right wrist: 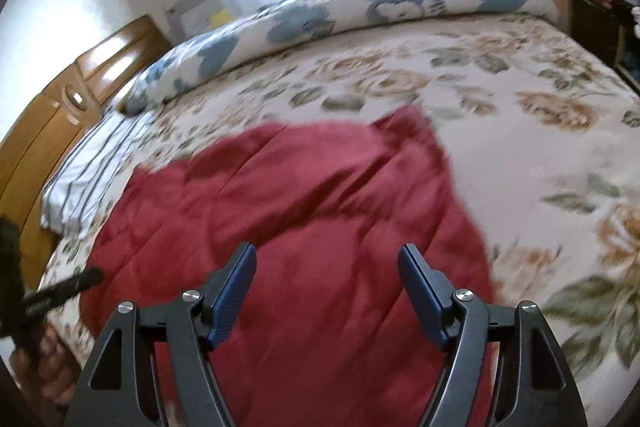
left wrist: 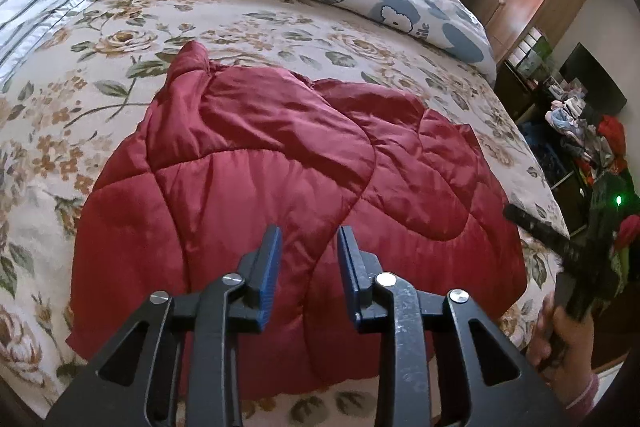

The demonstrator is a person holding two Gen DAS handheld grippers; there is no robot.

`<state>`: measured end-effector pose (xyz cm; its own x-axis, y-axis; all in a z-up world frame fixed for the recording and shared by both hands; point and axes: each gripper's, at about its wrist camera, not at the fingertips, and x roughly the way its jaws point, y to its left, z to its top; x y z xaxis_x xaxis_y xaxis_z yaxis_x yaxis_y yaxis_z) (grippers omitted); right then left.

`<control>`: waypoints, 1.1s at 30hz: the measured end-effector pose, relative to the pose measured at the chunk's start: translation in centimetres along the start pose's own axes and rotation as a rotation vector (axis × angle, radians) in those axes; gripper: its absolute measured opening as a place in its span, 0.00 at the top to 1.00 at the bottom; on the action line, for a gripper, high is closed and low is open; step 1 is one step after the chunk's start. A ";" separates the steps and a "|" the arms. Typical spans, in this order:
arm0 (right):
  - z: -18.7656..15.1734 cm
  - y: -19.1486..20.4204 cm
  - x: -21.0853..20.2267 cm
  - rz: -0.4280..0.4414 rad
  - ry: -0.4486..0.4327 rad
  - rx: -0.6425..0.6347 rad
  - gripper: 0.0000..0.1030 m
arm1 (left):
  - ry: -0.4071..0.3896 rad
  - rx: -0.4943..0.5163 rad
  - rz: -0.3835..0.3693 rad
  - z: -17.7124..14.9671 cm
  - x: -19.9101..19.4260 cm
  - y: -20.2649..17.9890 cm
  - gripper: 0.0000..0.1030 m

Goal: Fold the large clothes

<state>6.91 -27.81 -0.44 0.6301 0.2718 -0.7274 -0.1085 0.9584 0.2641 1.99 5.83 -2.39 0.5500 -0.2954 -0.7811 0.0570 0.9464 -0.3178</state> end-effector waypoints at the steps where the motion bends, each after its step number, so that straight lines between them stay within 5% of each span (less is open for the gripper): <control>1: -0.5 0.4 0.0 0.007 0.008 -0.004 0.27 | -0.004 0.002 0.006 -0.2 -0.2 0.0 0.66; 18: -4.8 -0.9 -1.6 -0.043 0.069 0.018 0.26 | -0.012 -0.085 0.069 -3.1 -2.3 4.4 0.59; 24: -7.0 -0.1 -3.5 -0.074 0.064 -0.012 0.26 | -0.008 -0.048 0.072 -4.4 -2.9 2.5 0.59; 27: -7.4 1.4 -3.7 -0.065 0.059 -0.049 0.26 | -0.009 -0.012 0.069 -4.8 -2.9 0.8 0.38; 33: -7.5 5.6 -2.7 -0.037 0.054 -0.162 0.24 | 0.003 0.061 0.108 -5.0 -2.1 -2.3 0.38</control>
<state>-1.17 -22.54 -1.76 0.5941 0.2359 -0.7690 -0.2110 0.9682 0.1341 -3.49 3.64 -2.71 0.5532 -0.1916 -0.8107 0.0479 0.9789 -0.1987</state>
